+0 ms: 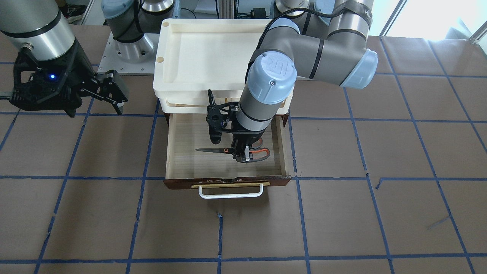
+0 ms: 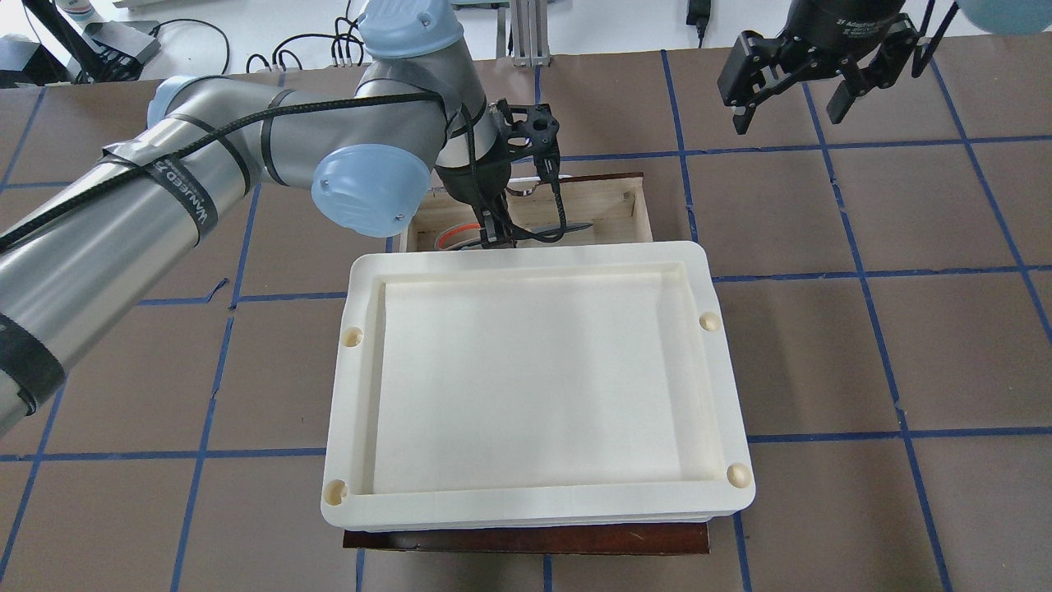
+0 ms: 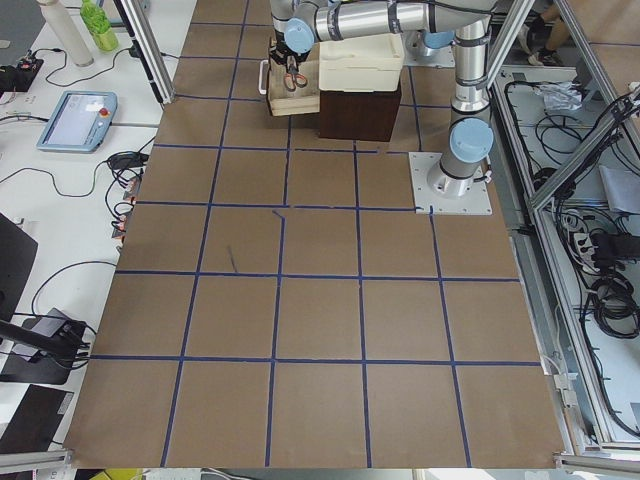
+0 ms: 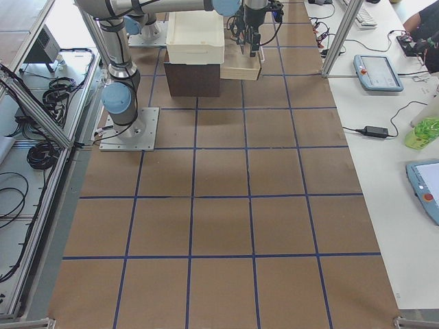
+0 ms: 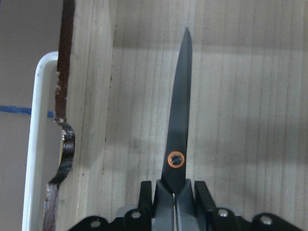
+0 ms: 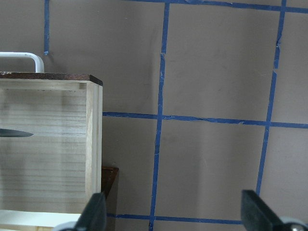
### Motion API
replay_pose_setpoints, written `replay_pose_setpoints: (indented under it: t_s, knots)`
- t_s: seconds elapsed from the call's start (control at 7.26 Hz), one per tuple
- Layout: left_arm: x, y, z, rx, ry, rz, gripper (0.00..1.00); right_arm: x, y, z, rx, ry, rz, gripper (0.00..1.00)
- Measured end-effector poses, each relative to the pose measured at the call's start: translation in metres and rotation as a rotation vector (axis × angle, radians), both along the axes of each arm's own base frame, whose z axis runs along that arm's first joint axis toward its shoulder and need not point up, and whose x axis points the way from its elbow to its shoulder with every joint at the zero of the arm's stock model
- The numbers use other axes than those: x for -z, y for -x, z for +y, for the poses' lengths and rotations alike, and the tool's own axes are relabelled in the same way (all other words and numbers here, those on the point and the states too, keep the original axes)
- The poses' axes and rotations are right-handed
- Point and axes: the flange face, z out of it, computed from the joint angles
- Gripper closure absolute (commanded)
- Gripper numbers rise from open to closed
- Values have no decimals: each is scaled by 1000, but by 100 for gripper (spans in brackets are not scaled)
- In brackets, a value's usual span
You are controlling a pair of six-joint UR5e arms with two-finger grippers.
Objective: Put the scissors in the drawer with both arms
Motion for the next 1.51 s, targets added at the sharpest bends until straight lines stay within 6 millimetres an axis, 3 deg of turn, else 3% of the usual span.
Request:
replay_pose_setpoints:
  t_s: [0.14,0.41,0.83,1.51]
  knots:
    - [4,1,-1,0,-1,0,5,1,-1,0,4,-3,-2,0]
    - [3,1,1,-2,0,-2,1,3,-1,0,5,-8,-4,0]
    - [-39,-11,10,-33,28,-2,1,6,0,0,5,-15,-5,0]
    - [-121,-134,18,-344,17,-14,1,5,-1,0,0,-11,-7,0]
